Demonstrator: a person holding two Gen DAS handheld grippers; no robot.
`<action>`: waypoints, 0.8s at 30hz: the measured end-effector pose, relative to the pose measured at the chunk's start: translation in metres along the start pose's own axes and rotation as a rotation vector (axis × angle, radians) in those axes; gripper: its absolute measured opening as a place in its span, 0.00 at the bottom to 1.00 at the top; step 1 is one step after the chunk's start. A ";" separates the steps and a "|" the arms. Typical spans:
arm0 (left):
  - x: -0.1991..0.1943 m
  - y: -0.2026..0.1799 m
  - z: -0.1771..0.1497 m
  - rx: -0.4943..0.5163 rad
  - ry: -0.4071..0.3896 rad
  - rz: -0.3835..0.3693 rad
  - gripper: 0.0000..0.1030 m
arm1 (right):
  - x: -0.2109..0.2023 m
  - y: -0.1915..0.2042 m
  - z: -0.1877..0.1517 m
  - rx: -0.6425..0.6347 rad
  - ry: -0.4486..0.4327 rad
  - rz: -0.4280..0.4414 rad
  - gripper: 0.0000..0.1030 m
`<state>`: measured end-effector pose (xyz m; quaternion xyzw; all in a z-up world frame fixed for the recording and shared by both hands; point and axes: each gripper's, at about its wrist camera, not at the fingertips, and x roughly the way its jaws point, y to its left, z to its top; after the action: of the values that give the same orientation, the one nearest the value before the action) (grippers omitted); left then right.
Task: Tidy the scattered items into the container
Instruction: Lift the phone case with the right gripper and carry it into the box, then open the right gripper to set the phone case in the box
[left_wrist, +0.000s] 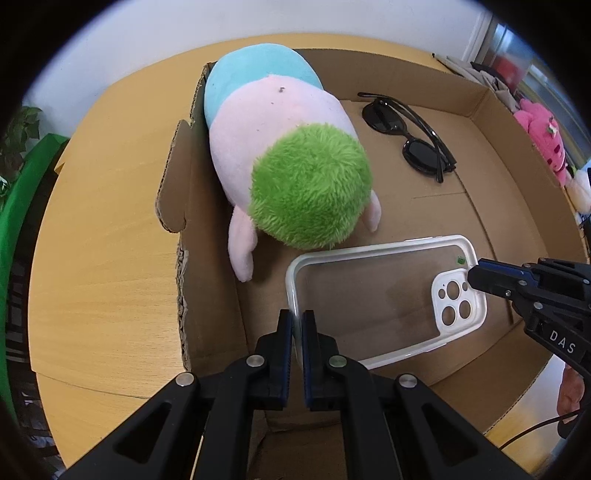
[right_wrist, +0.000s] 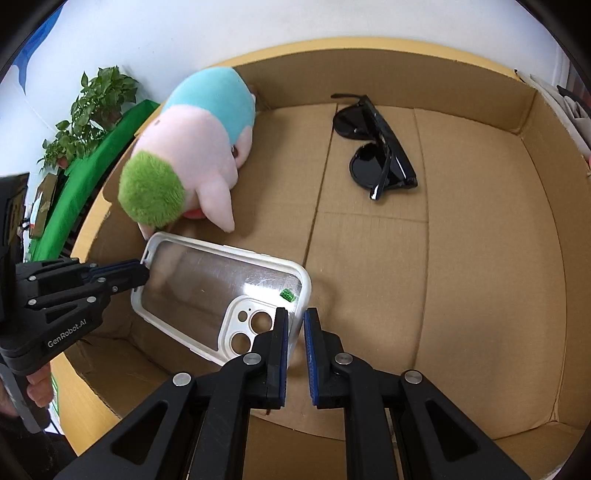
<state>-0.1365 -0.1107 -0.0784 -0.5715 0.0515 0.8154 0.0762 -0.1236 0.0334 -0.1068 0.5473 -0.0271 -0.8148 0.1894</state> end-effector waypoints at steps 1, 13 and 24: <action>0.000 -0.001 0.001 0.005 0.005 0.007 0.04 | 0.001 0.000 -0.001 -0.002 0.002 -0.003 0.09; 0.022 -0.025 0.005 0.093 0.105 0.116 0.05 | 0.010 -0.009 -0.003 -0.002 0.052 -0.006 0.10; 0.019 -0.024 0.005 0.103 0.103 0.170 0.14 | 0.005 -0.008 -0.003 -0.021 0.042 0.018 0.15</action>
<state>-0.1430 -0.0846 -0.0950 -0.6015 0.1457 0.7848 0.0333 -0.1252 0.0397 -0.1146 0.5619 -0.0197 -0.8017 0.2027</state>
